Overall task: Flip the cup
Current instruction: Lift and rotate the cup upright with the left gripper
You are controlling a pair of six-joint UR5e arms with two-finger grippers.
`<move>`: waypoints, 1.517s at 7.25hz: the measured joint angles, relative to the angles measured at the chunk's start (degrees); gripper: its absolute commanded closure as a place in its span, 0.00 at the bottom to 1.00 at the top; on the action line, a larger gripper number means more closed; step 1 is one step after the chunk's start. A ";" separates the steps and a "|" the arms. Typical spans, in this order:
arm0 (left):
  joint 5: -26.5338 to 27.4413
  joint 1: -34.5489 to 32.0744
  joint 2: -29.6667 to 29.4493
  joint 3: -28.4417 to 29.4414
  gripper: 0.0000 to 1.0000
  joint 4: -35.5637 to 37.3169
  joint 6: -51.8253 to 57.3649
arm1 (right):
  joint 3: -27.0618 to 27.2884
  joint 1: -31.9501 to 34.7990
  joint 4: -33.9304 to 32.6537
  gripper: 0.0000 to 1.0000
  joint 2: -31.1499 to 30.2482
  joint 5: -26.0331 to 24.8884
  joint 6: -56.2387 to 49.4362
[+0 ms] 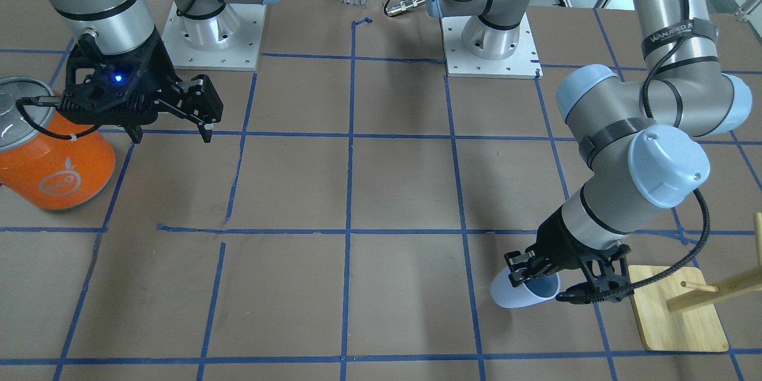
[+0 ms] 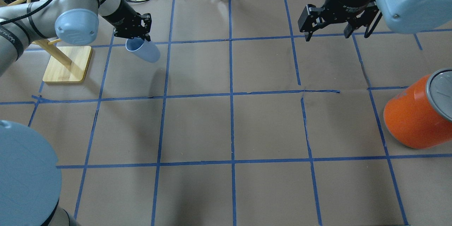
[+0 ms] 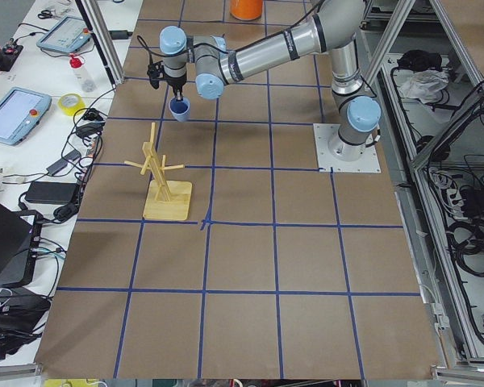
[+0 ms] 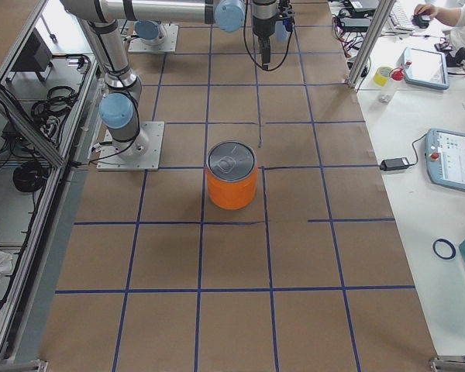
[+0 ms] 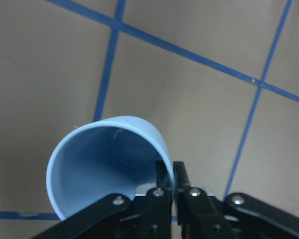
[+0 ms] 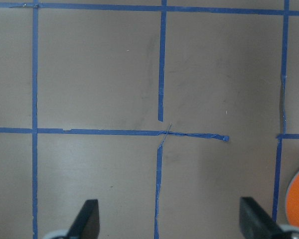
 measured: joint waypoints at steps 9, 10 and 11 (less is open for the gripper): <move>8.75 0.20 -1.82 -2.10 0.00 2.81 7.19 | 0.88 0.00 0.04 0.00 -0.05 0.09 0.04; 8.75 0.02 -1.00 -2.07 0.00 1.66 7.18 | 0.90 0.00 0.02 0.00 -0.05 0.09 0.04; 8.67 -0.44 0.44 -1.55 0.00 -1.03 6.98 | 0.93 0.00 0.02 0.00 -0.05 0.07 0.06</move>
